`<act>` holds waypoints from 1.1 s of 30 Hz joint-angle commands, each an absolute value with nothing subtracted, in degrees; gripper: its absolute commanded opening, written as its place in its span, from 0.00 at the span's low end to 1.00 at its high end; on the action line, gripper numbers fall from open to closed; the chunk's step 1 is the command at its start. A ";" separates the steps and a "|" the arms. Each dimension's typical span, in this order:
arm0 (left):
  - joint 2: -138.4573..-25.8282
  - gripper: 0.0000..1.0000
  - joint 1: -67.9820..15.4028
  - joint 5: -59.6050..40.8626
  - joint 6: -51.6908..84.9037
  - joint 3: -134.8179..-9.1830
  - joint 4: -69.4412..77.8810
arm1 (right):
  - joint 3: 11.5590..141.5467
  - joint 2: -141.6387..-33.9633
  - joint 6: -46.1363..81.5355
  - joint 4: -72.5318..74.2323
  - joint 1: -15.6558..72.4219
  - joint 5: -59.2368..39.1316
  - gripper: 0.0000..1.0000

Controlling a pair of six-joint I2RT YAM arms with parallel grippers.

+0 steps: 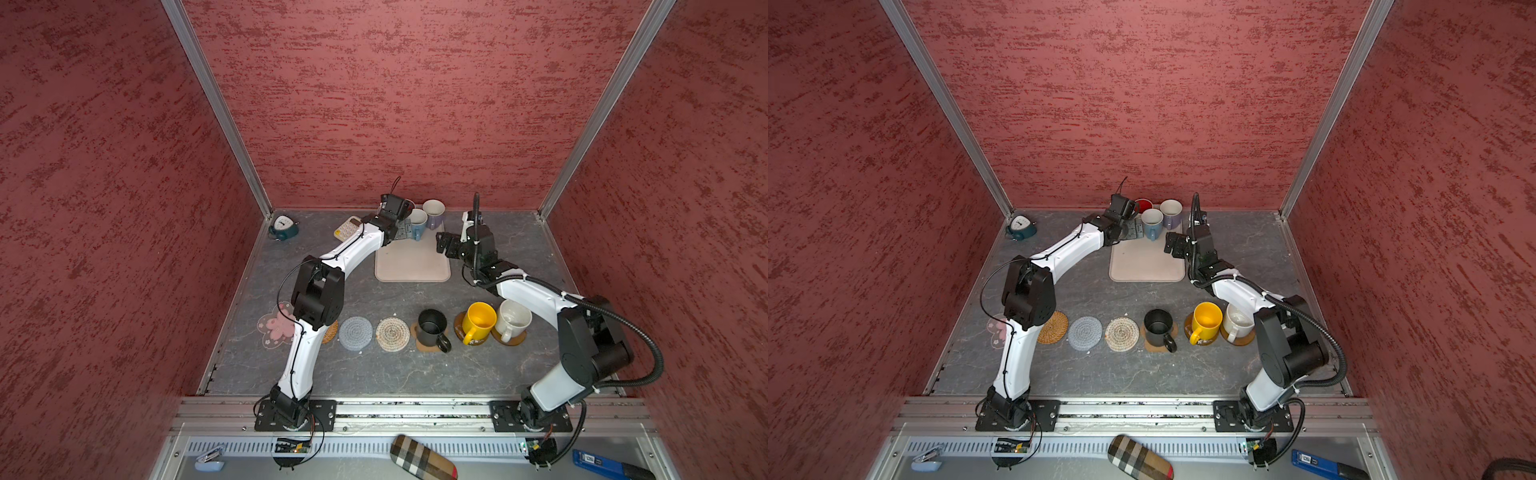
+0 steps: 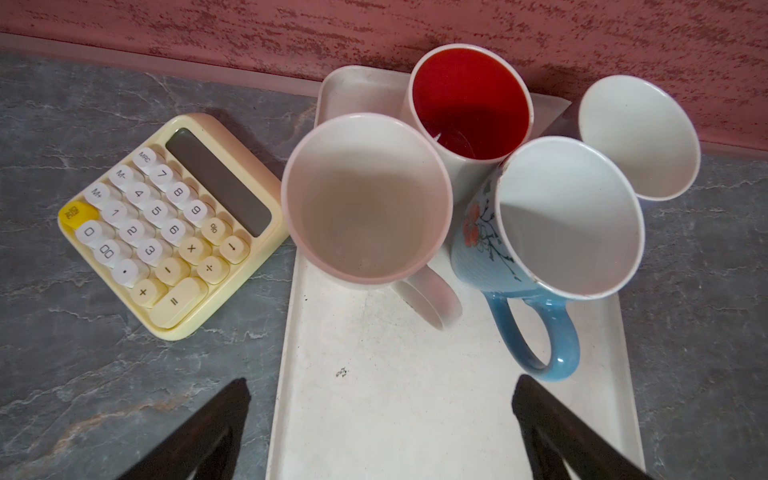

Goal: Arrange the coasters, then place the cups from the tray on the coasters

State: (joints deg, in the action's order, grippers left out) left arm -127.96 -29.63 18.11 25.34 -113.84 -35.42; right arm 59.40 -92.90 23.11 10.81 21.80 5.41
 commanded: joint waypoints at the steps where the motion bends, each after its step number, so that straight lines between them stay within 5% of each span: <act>1: -129.95 1.00 -30.24 21.92 27.69 -115.64 -32.97 | 59.74 -92.81 22.41 14.66 21.28 6.46 0.97; 33: -138.88 0.91 -29.51 23.65 32.34 -124.15 -36.66 | 57.11 -93.34 23.90 19.16 20.63 1.67 0.96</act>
